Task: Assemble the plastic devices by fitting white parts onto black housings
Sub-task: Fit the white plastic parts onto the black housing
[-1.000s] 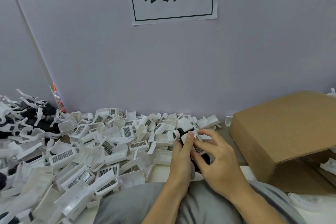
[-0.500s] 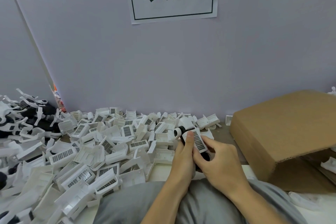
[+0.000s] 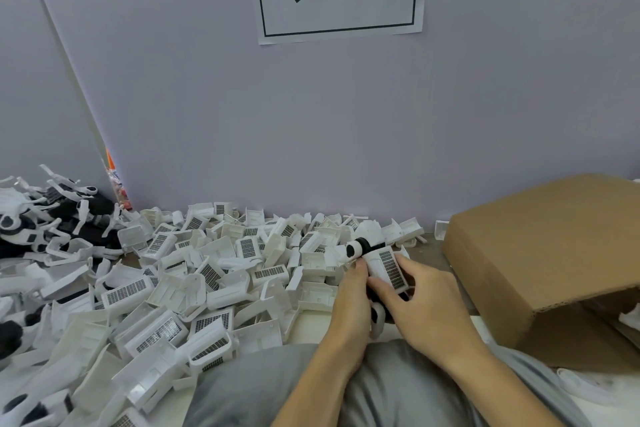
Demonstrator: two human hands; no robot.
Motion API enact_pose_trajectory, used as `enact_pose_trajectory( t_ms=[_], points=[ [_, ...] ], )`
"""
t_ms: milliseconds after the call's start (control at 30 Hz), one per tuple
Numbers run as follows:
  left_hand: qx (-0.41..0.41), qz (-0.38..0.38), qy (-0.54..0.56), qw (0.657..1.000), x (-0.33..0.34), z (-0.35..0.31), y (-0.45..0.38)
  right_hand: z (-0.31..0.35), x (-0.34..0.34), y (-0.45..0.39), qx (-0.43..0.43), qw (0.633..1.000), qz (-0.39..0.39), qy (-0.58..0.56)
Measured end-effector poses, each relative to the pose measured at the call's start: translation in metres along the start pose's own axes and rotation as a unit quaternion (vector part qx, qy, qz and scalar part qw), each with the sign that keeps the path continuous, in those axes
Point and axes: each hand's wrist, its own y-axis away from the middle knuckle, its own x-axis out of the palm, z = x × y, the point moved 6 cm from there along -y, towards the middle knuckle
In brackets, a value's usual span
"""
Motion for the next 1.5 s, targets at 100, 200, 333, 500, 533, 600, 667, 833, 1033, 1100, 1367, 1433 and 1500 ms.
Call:
enact_pose_trajectory(
  t_ms=[100, 200, 333, 500, 533, 600, 667, 833, 1033, 1100, 1367, 1433, 1500],
  points=[
    [-0.015, -0.01, 0.045, 0.999, -0.003, 0.003, -0.005, -0.004, -0.004, -0.003, 0.027, 1.0, -0.007, -0.014],
    [-0.033, -0.019, 0.066, 0.997, -0.004, 0.005, -0.005, -0.009, -0.002, -0.001, 0.06, 0.997, 0.02, -0.053],
    [-0.03, -0.029, 0.037, 0.998, -0.005, 0.008, -0.008, -0.013, -0.004, -0.004, 0.083, 0.993, 0.049, -0.062],
    [-0.006, -0.018, -0.02, 1.0, -0.001, 0.01, -0.01, -0.014, -0.013, -0.009, 0.101, 0.989, 0.103, -0.038],
    [-0.016, -0.016, -0.019, 1.0, 0.0, 0.012, -0.01, -0.012, -0.012, -0.009, 0.094, 0.991, 0.092, -0.013],
    [-0.036, -0.011, 0.006, 0.999, -0.001, 0.013, -0.009, -0.008, -0.007, -0.009, 0.082, 0.993, 0.079, 0.02],
    [-0.038, -0.009, 0.053, 0.998, -0.003, 0.01, -0.009, -0.008, -0.003, -0.008, 0.076, 0.995, 0.058, -0.02],
    [-0.075, -0.027, 0.227, 0.971, -0.01, 0.002, -0.009, -0.043, -0.028, -0.003, 0.155, 0.971, -0.038, -0.18],
    [-0.022, 0.005, 0.162, 0.987, -0.004, 0.002, -0.007, -0.014, -0.018, -0.006, 0.101, 0.982, -0.025, -0.155],
    [-0.01, 0.011, 0.122, 0.992, -0.004, 0.002, -0.008, -0.008, -0.015, -0.006, 0.096, 0.988, -0.035, -0.116],
    [-0.004, 0.027, 0.042, 0.999, 0.003, 0.005, -0.007, 0.001, -0.014, -0.003, 0.031, 0.998, -0.06, -0.02],
    [0.0, 0.028, 0.04, 0.999, 0.003, 0.006, -0.008, 0.001, -0.013, -0.003, 0.021, 0.998, -0.066, 0.0],
    [0.008, 0.031, 0.044, 0.999, 0.002, 0.007, -0.009, 0.001, -0.012, -0.002, 0.009, 0.998, -0.06, 0.016]
  ],
)
